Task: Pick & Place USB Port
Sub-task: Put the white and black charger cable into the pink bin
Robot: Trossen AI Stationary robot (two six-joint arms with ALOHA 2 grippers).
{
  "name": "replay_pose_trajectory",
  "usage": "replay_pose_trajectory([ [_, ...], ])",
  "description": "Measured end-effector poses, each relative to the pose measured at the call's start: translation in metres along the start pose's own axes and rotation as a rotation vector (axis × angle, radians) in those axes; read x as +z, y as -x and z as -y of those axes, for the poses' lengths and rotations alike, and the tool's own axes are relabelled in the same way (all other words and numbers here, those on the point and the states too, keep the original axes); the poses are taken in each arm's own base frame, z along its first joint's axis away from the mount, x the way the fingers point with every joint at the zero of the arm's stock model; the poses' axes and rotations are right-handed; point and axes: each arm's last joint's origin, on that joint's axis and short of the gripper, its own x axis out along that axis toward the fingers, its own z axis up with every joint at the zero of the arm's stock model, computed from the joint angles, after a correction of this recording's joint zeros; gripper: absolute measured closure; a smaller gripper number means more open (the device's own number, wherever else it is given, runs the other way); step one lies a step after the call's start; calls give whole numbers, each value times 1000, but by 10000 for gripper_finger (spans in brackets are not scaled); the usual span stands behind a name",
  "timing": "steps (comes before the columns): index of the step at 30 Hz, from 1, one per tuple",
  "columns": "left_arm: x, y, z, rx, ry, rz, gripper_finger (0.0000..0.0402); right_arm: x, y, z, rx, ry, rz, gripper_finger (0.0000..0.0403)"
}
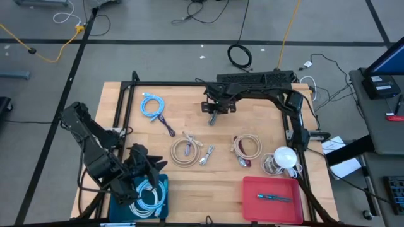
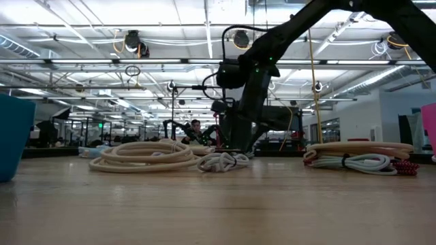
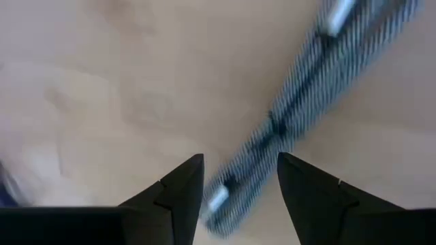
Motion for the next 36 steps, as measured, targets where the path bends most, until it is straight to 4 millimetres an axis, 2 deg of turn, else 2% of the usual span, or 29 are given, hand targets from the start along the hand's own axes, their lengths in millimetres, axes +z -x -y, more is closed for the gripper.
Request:
replay_pose_trajectory([
  [7,-1,1,0,-4,0,-2,238,5,-1,4,-35,23,65,220],
  [12,-3,3,0,-13,-2,1,238,-1,-11,16,-79,3,37,220],
  [20,-3,4,0,-15,3,7,238,-10,-27,27,-24,-42,21,223],
  [24,-3,4,0,-15,10,7,238,-11,-29,30,-36,-40,9,266],
  [29,-3,4,0,-15,14,11,238,-11,-29,30,-28,6,3,378],
  [33,-2,4,0,-14,17,18,238,-10,-31,24,54,29,-10,384],
  [36,-2,3,0,-12,17,19,238,-11,-22,10,191,83,10,392],
])
